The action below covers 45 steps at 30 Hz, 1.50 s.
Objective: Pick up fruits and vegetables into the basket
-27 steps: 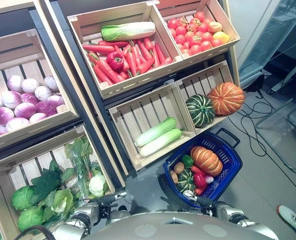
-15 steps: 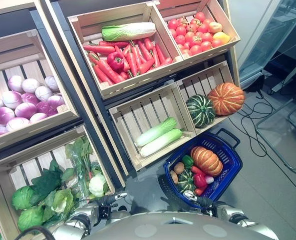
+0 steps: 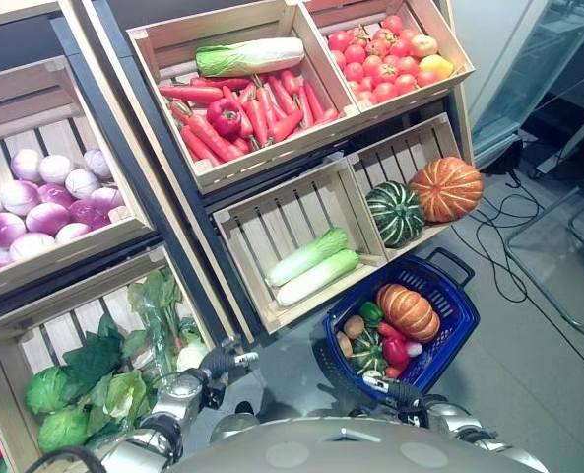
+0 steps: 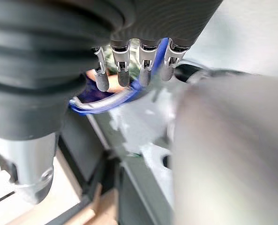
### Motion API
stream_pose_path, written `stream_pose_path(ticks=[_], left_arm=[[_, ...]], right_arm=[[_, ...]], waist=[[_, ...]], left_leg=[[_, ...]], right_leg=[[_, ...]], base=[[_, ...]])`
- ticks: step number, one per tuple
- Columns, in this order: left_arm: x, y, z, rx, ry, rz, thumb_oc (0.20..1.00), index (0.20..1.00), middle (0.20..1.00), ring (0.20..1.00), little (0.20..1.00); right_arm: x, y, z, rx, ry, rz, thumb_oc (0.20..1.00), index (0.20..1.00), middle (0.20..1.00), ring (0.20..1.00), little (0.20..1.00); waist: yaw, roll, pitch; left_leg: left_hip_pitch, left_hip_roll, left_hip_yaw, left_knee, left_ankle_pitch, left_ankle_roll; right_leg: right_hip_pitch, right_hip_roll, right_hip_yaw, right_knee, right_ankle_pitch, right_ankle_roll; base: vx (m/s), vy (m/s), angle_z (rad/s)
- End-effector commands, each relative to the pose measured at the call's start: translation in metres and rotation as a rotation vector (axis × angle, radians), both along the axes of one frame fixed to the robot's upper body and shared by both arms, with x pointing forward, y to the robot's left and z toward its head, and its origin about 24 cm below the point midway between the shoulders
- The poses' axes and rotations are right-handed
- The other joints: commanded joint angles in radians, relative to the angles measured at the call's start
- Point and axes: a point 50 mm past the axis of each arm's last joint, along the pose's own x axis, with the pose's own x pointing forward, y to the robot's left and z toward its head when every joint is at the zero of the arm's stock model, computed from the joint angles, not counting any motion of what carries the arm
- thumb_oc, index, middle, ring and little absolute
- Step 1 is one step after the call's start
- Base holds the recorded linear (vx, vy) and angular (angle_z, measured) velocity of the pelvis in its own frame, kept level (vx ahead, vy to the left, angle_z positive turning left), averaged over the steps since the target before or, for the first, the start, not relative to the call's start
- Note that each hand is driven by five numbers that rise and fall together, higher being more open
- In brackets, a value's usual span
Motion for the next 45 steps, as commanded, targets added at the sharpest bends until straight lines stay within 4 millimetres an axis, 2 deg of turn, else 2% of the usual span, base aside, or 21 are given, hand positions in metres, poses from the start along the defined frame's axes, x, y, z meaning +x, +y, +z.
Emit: stream_pose_path(ticks=[1,3,4,6,9,16,22,25,29,34,39,43,44,45], left_arm=[[0.056,-0.006,0.053,0.064,-0.342,-0.078,1.000,1.000,1.000,1.000,1.000],[0.067,-0.005,0.080,0.068,-0.462,-0.094,1.000,1.000,1.000,1.000,1.000],[0.072,-0.002,0.102,0.067,-0.549,-0.105,1.000,1.000,1.000,1.000,1.000],[0.074,0.001,0.125,0.046,-0.665,-0.103,1.000,1.000,1.000,1.000,1.000],[0.076,0.002,0.142,0.032,-0.766,-0.083,1.000,1.000,1.000,1.000,1.000],[0.089,-0.003,0.197,0.057,-1.098,-0.011,1.000,1.000,1.000,1.000,1.000],[0.115,-0.017,0.218,0.201,-1.201,0.077,1.000,1.000,1.000,1.000,1.000],[0.133,-0.026,0.234,0.308,-1.269,0.106,1.000,1.000,1.000,1.000,1.000],[0.155,-0.024,0.262,0.369,-1.332,0.150,1.000,1.000,1.000,1.000,1.000],[0.170,-0.020,0.283,0.376,-1.353,0.216,1.000,1.000,1.000,1.000,1.000],[0.184,-0.015,0.303,0.428,-1.364,0.277,1.000,1.000,1.000,1.000,1.000],[0.193,-0.009,0.311,0.473,-1.329,0.319,1.000,1.000,1.000,1.000,1.000],[0.196,-0.005,0.310,0.515,-1.304,0.338,1.000,1.000,1.000,1.000,1.000],[0.199,-0.002,0.311,0.540,-1.285,0.355,1.000,1.000,1.000,1.000,1.000]], right_arm=[[0.057,0.006,0.029,-0.007,-0.272,-0.040,1.000,1.000,1.000,1.000,1.000],[0.073,0.011,0.047,-0.014,-0.389,-0.056,1.000,1.000,1.000,1.000,1.000],[0.083,0.013,0.063,-0.018,-0.472,-0.067,1.000,1.000,1.000,1.000,1.000],[0.090,0.011,0.079,-0.028,-0.584,-0.079,1.000,1.000,1.000,1.000,1.000],[0.096,0.009,0.093,-0.048,-0.675,-0.079,1.000,1.000,1.000,1.000,1.000],[0.118,0.009,0.135,-0.078,-0.923,-0.152,1.000,1.000,1.000,1.000,1.000],[0.131,0.010,0.158,-0.071,-1.030,-0.179,1.000,1.000,1.000,1.000,1.000],[0.142,0.013,0.176,-0.069,-1.097,-0.162,1.000,1.000,1.000,1.000,1.000],[0.153,0.013,0.192,-0.094,-1.135,-0.124,1.000,1.000,1.000,1.000,1.000],[0.158,0.010,0.197,-0.135,-1.114,-0.067,1.000,1.000,1.000,1.000,1.000],[0.160,0.003,0.202,-0.179,-1.107,-0.020,1.000,1.000,1.000,1.000,1.000],[0.159,-0.001,0.204,-0.194,-1.109,0.002,1.000,1.000,1.000,1.000,1.000],[0.158,-0.003,0.204,-0.201,-1.103,0.009,1.000,1.000,1.000,1.000,1.000],[0.157,-0.004,0.205,-0.205,-1.105,0.018,1.000,1.000,1.000,1.000,1.000]], waist=[[0.020,-0.017,0.069],[0.021,-0.016,0.091],[0.019,-0.013,0.107],[0.016,-0.008,0.128],[0.012,-0.003,0.148],[-0.012,0.010,0.233],[-0.062,0.019,0.295],[-0.095,0.020,0.336],[-0.136,0.026,0.383],[-0.173,0.041,0.413],[-0.212,0.056,0.413],[-0.233,0.058,0.413],[-0.245,0.055,0.413],[-0.253,0.053,0.413]], left_leg=[[0.004,-0.017,0.004,0.071,-0.142,0.062],[-0.016,-0.018,-0.008,0.088,-0.143,0.063],[-0.030,-0.016,-0.015,0.101,-0.143,0.062],[-0.055,-0.018,-0.025,0.131,-0.147,0.061],[-0.085,-0.019,-0.034,0.162,-0.148,0.058],[-0.169,-0.012,-0.045,0.216,-0.129,0.040],[-0.255,-0.001,-0.033,0.297,-0.122,0.032],[-0.315,0.004,-0.021,0.356,-0.128,0.028],[-0.389,0.001,0.009,0.400,-0.125,0.028],[-0.454,0.000,0.040,0.440,-0.124,0.026],[-0.532,0.004,0.081,0.467,-0.127,0.022],[-0.579,0.011,0.103,0.490,-0.132,0.020],[-0.577,0.010,0.099,0.509,-0.164,0.010],[-0.593,0.012,0.104,0.517,-0.164,0.008]], right_leg=[[-0.061,-0.033,0.021,0.144,-0.068,0.017],[-0.081,-0.035,0.020,0.168,-0.075,0.012],[-0.097,-0.036,0.019,0.188,-0.082,0.007],[-0.120,-0.036,0.019,0.213,-0.091,-0.002],[-0.146,-0.038,0.018,0.239,-0.098,-0.010],[-0.242,-0.039,0.027,0.322,-0.122,-0.026],[-0.359,-0.033,0.064,0.434,-0.144,-0.041],[-0.439,-0.029,0.087,0.514,-0.166,-0.049],[-0.550,-0.023,0.119,0.596,-0.183,-0.057],[-0.641,-0.017,0.149,0.655,-0.198,-0.066],[-0.746,-0.008,0.177,0.689,-0.207,-0.074],[-0.801,-0.006,0.193,0.709,-0.210,-0.076],[-0.806,-0.008,0.204,0.734,-0.245,-0.067],[-0.821,-0.006,0.210,0.739,-0.245,-0.067]], base=[[-0.01,-0.045,0.11],[-0.03,-0.058,0.19],[-0.02,-0.065,0.21],[0.01,-0.054,0.18],[0.01,-0.035,0.11],[-0.02,-0.048,0.03],[-0.04,0.008,-0.08],[-0.05,0.015,-0.11],[-0.07,0.052,-0.24],[-0.03,0.080,-0.20],[-0.01,0.085,-0.20],[0.02,0.064,-0.14],[0.09,0.077,-0.09],[0.09,0.075,-0.07]])
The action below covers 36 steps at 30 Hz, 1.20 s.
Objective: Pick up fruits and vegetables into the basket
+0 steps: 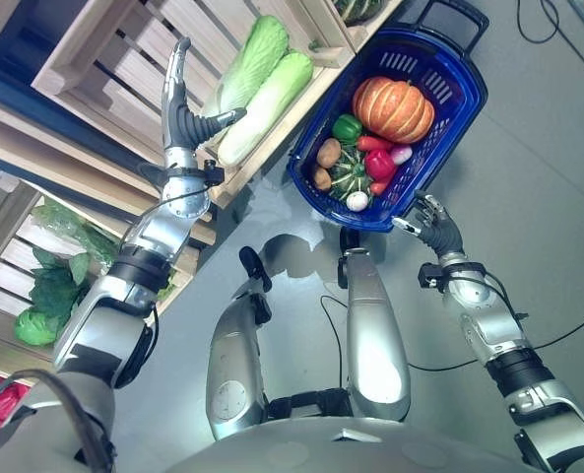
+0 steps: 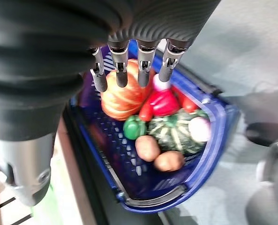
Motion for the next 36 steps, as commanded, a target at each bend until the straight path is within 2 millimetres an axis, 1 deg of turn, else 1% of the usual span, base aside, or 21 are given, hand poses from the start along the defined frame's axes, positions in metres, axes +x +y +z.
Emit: stream_pose_path(ticks=[1,4,5,6,7,10,14,19,24,28,32,36], left_arm=[[0.007,0.024,0.011,-0.006,-0.006,0.133,1.000,1.000,1.000,1.000,1.000],[0.012,0.037,0.010,-0.051,0.050,0.210,1.000,1.000,1.000,1.000,1.000],[0.014,0.047,0.008,-0.089,0.080,0.241,1.000,1.000,1.000,1.000,1.000],[0.016,0.063,0.006,-0.161,0.126,0.289,1.000,1.000,1.000,1.000,1.000],[0.016,0.064,0.005,-0.173,0.134,0.295,1.000,1.000,1.000,1.000,1.000],[0.015,0.087,0.004,-0.244,0.168,0.366,1.000,1.000,1.000,1.000,1.000],[0.012,0.105,0.009,-0.267,0.175,0.429,1.000,1.000,1.000,1.000,1.000],[0.013,0.112,0.016,-0.241,0.201,0.463,1.000,1.000,1.000,1.000,1.000],[0.015,0.114,0.013,-0.267,0.246,0.481,1.000,1.000,1.000,1.000,1.000],[0.017,0.116,0.015,-0.256,0.280,0.490,1.000,1.000,1.000,1.000,1.000],[0.018,0.118,0.012,-0.271,0.322,0.481,1.000,1.000,1.000,1.000,1.000],[0.018,0.118,0.012,-0.271,0.322,0.481,1.000,1.000,1.000,1.000,1.000]], right_arm=[[-0.003,0.008,0.015,-0.019,-0.070,0.070,1.000,1.000,1.000,1.000,1.000],[-0.005,0.006,0.017,-0.025,-0.071,0.067,1.000,1.000,1.000,1.000,1.000],[-0.006,0.004,0.018,-0.022,-0.069,0.065,1.000,1.000,1.000,1.000,1.000],[-0.009,0.002,0.018,-0.019,-0.065,0.066,1.000,1.000,1.000,1.000,1.000],[-0.009,0.002,0.018,-0.019,-0.064,0.066,1.000,1.000,1.000,1.000,1.000],[-0.014,0.001,0.017,-0.026,-0.060,0.075,1.000,1.000,1.000,1.000,1.000],[-0.017,0.001,0.016,-0.028,-0.053,0.081,1.000,1.000,1.000,1.000,1.000],[-0.016,0.005,0.014,-0.030,-0.026,0.098,1.000,1.000,1.000,1.000,1.000],[-0.014,0.007,0.012,-0.010,-0.005,0.095,1.000,1.000,1.000,1.000,1.000],[-0.011,0.010,0.013,0.018,0.001,0.088,1.000,1.000,1.000,1.000,1.000],[-0.010,0.012,0.011,0.030,0.021,0.081,1.000,1.000,1.000,1.000,1.000],[-0.010,0.012,0.011,0.031,0.021,0.081,1.000,1.000,1.000,1.000,1.000]], waist=[[-0.032,-0.010,-0.034],[-0.049,-0.012,-0.034],[-0.057,-0.014,-0.034],[-0.070,-0.018,-0.034],[-0.071,-0.018,-0.034],[-0.090,-0.029,-0.034],[-0.100,-0.039,-0.034],[-0.101,-0.046,-0.034],[-0.102,-0.047,-0.034],[-0.105,-0.051,-0.034],[-0.109,-0.051,-0.034],[-0.108,-0.051,-0.034]], left_leg=[[-0.048,0.000,0.021,0.174,-0.156,0.015],[-0.075,0.005,0.031,0.187,-0.158,0.014],[-0.086,0.007,0.035,0.194,-0.160,0.013],[-0.102,0.011,0.044,0.206,-0.163,0.012],[-0.104,0.012,0.045,0.208,-0.164,0.012],[-0.137,0.021,0.057,0.235,-0.172,0.010],[-0.180,0.030,0.068,0.256,-0.178,0.012],[-0.237,0.037,0.073,0.291,-0.189,0.017],[-0.266,0.038,0.073,0.305,-0.195,0.021],[-0.286,0.041,0.079,0.309,-0.195,0.021],[-0.306,0.046,0.082,0.319,-0.198,0.022],[-0.307,0.046,0.082,0.319,-0.199,0.022]], right_leg=[[-0.008,0.044,-0.028,0.021,-0.056,0.007],[-0.037,0.049,-0.017,0.026,-0.055,0.008],[-0.049,0.050,-0.012,0.028,-0.054,0.008],[-0.069,0.052,-0.004,0.035,-0.054,0.008],[-0.072,0.052,-0.003,0.036,-0.054,0.008],[-0.103,0.055,0.008,0.040,-0.049,0.010],[-0.141,0.065,0.020,0.034,-0.037,0.011],[-0.189,0.073,0.027,0.037,-0.026,0.012],[-0.217,0.075,0.032,0.038,-0.019,0.015],[-0.234,0.074,0.034,0.025,-0.006,0.020],[-0.256,0.075,0.040,0.023,0.002,0.023],[-0.256,0.075,0.040,0.023,0.002,0.023]], base=[[0.00,0.052,-0.08],[0.01,0.055,-0.13],[0.01,0.089,-0.15],[0.01,0.071,-0.08],[0.01,0.063,-0.04],[0.01,0.037,-0.06],[0.00,0.021,-0.05],[0.00,0.008,-0.04],[0.00,0.028,-0.06],[0.00,0.000,0.00],[0.01,0.010,-0.02],[0.01,0.014,-0.02]])
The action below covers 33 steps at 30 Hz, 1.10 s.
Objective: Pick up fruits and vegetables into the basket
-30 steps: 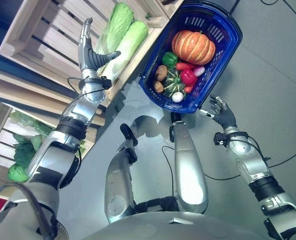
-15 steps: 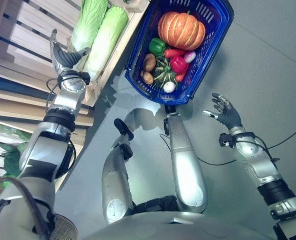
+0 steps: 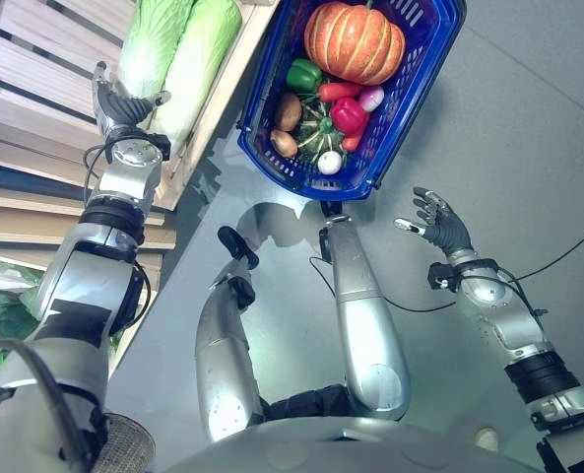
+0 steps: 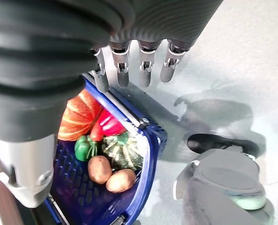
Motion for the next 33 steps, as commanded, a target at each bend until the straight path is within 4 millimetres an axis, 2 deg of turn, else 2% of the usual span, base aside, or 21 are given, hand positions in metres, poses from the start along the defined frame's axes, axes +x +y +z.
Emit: stream_pose_path(ticks=[1,11,20,21,23,26,33], left_arm=[[-0.009,0.037,0.006,0.021,0.058,0.083,1.000,1.000,1.000,1.000,1.000],[-0.010,0.046,-0.008,-0.038,0.200,0.080,1.000,1.000,1.000,1.000,1.000],[-0.009,0.044,-0.025,-0.225,0.314,-0.046,1.000,1.000,1.000,1.000,1.000],[-0.009,0.040,-0.032,-0.303,0.357,-0.096,1.000,1.000,1.000,1.000,1.000],[-0.009,0.039,-0.036,-0.324,0.387,-0.118,1.000,1.000,1.000,1.000,1.000],[-0.009,0.025,-0.052,-0.426,0.476,-0.213,1.000,1.000,1.000,1.000,1.000],[-0.010,-0.003,-0.077,-0.541,0.616,-0.413,1.000,1.000,1.000,1.000,1.000]], right_arm=[[0.000,0.012,0.001,0.083,-0.010,0.013,1.000,1.000,1.000,1.000,1.000],[0.005,0.010,0.006,0.110,-0.012,0.011,1.000,1.000,1.000,1.000,1.000],[0.012,0.013,0.014,0.178,-0.010,0.023,1.000,1.000,1.000,1.000,1.000],[0.014,0.013,0.017,0.182,-0.011,0.030,1.000,1.000,1.000,1.000,1.000],[0.014,0.013,0.018,0.185,-0.012,0.039,1.000,1.000,1.000,1.000,1.000],[0.018,0.014,0.022,0.189,-0.009,0.047,1.000,1.000,1.000,1.000,1.000],[0.022,0.020,0.028,0.234,-0.016,0.065,1.000,1.000,1.000,1.000,1.000]], waist=[[-0.038,-0.050,-0.034],[-0.054,-0.051,-0.034],[-0.064,-0.049,-0.034],[-0.068,-0.047,-0.034],[-0.070,-0.046,-0.034],[-0.073,-0.047,-0.034],[-0.080,-0.054,-0.034]], left_leg=[[-0.081,-0.010,0.051,0.166,-0.137,0.037],[-0.115,-0.003,0.054,0.183,-0.142,0.030],[-0.155,0.004,0.053,0.201,-0.146,0.025],[-0.164,0.005,0.054,0.207,-0.148,0.025],[-0.169,0.006,0.054,0.211,-0.150,0.024],[-0.178,0.007,0.053,0.217,-0.153,0.024],[-0.179,0.012,0.059,0.209,-0.147,0.021]], right_leg=[[-0.028,0.028,0.000,-0.067,0.025,0.053],[-0.068,0.026,0.017,-0.069,0.038,0.054],[-0.117,0.030,0.029,-0.061,0.048,0.050],[-0.129,0.031,0.034,-0.055,0.048,0.049],[-0.136,0.031,0.036,-0.051,0.047,0.048],[-0.143,0.034,0.041,-0.053,0.049,0.047],[-0.141,0.038,0.040,-0.076,0.064,0.050]], base=[[0.02,0.060,-0.01],[0.02,0.033,-0.06],[0.01,0.028,-0.05],[0.01,0.046,-0.08],[0.00,0.036,-0.12],[0.00,0.012,-0.13],[-0.01,-0.003,-0.05]])
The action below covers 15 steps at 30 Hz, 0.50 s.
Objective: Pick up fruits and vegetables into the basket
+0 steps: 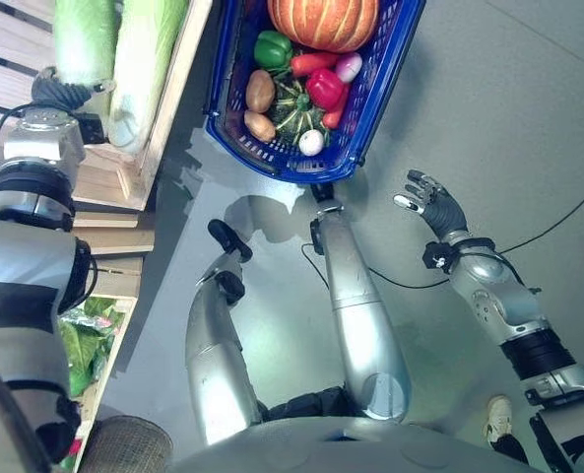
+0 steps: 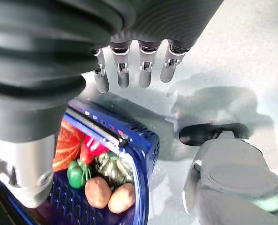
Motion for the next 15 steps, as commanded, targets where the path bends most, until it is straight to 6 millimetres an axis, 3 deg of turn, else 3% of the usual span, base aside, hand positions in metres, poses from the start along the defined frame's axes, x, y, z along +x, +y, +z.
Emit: stream_pose_path(ticks=[1,7,13,14,15], left_arm=[[0.004,-0.075,-0.103,-0.385,0.323,-0.319,1.000,1.000,1.000,1.000,1.000],[0.000,-0.099,-0.124,-0.453,0.428,-0.440,1.000,1.000,1.000,1.000,1.000],[0.000,-0.117,-0.130,-0.488,0.457,-0.558,1.000,1.000,1.000,1.000,1.000],[0.001,-0.122,-0.130,-0.486,0.438,-0.569,0.947,0.947,0.947,0.947,0.947],[0.002,-0.125,-0.129,-0.489,0.404,-0.568,0.573,0.573,0.573,0.573,0.573]], right_arm=[[0.001,0.012,0.009,0.054,-0.036,0.046,1.000,1.000,1.000,1.000,1.000],[0.003,0.015,0.013,0.048,-0.046,0.060,1.000,1.000,1.000,1.000,1.000],[0.003,0.017,0.016,0.054,-0.046,0.077,1.000,1.000,1.000,1.000,1.000],[0.002,0.017,0.015,0.055,-0.047,0.078,1.000,1.000,1.000,1.000,1.000],[0.001,0.018,0.016,0.054,-0.049,0.080,1.000,1.000,1.000,1.000,1.000]], waist=[[-0.052,-0.044,0.031],[-0.061,-0.048,0.031],[-0.063,-0.058,0.031],[-0.062,-0.060,0.031],[-0.061,-0.061,0.031]], left_leg=[[-0.021,-0.001,0.033,0.123,-0.107,0.009],[-0.011,-0.002,0.039,0.116,-0.109,0.010],[0.008,-0.003,0.040,0.113,-0.114,0.014],[0.013,-0.003,0.040,0.113,-0.115,0.016],[0.015,-0.004,0.039,0.113,-0.116,0.017]], right_leg=[[0.039,0.022,-0.014,-0.077,0.012,0.031],[0.046,0.024,-0.010,-0.085,0.016,0.031],[0.065,0.029,-0.014,-0.086,0.012,0.027],[0.070,0.029,-0.016,-0.084,0.009,0.025],[0.074,0.030,-0.017,-0.082,0.007,0.024]], base=[[0.00,0.000,0.00],[0.00,0.000,-0.01],[0.01,-0.011,-0.02],[0.00,0.000,0.00],[0.00,0.000,0.00]])
